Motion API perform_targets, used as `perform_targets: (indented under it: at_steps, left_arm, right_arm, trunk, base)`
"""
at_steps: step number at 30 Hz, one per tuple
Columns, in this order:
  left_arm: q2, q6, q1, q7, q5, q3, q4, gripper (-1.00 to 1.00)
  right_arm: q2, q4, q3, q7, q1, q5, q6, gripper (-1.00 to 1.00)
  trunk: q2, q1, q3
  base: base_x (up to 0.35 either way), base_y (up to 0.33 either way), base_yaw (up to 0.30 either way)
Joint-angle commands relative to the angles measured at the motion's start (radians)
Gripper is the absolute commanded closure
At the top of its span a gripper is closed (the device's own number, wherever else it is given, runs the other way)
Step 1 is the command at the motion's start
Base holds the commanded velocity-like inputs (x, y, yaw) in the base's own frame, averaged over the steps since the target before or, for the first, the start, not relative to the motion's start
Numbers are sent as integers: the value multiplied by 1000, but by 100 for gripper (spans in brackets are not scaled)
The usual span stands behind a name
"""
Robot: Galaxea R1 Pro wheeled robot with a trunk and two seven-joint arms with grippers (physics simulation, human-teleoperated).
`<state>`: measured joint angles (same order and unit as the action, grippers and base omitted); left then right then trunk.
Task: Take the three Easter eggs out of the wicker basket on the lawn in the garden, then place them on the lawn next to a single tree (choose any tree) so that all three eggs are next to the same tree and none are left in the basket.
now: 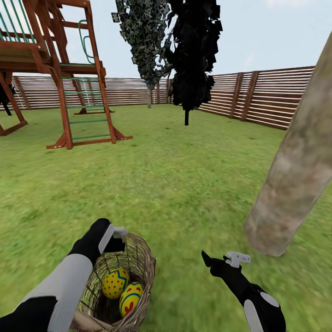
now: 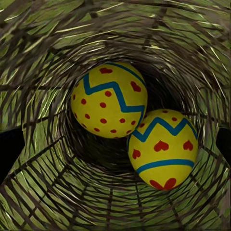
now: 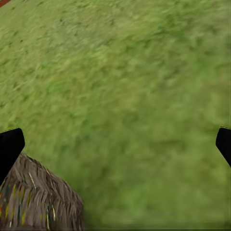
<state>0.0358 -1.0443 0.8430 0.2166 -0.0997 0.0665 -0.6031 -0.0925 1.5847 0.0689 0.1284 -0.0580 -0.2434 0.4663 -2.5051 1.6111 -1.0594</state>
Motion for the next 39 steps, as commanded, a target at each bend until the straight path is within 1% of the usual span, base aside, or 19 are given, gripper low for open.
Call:
perform_targets:
  at_steps: [1,12,18,21,39]
  left_arm:
    - [1,-3,1,5,-10,4,1,-100]
    - [-4,-3,1,-58,-11,4,7,-100]
    - [-21,-3,1,-111,-13,3,6,-100]
    - [-24,-3,1,-127,-13,3,6,-100]
    - [-27,-3,1,-168,-11,3,8,-100]
  right_arm:
    - [-1,1,3,5,0,-4,7,-100]
    - [-1,-1,3,4,0,-4,9,-100]
    - [-1,-3,4,4,0,-4,9,-100]
    - [-1,-4,5,4,0,-4,9,-100]
    - [-1,-9,6,4,0,-4,9,-100]
  trunk:
    - [-1,0,-5]
    - [-3,5,-47]
    - [-5,8,-71]
    - [-5,9,-82]
    - [-10,17,-152]
  base:
    - [0,0,0]
    - [0,0,0]
    - [0,0,0]
    - [0,0,0]
    - [0,0,0]
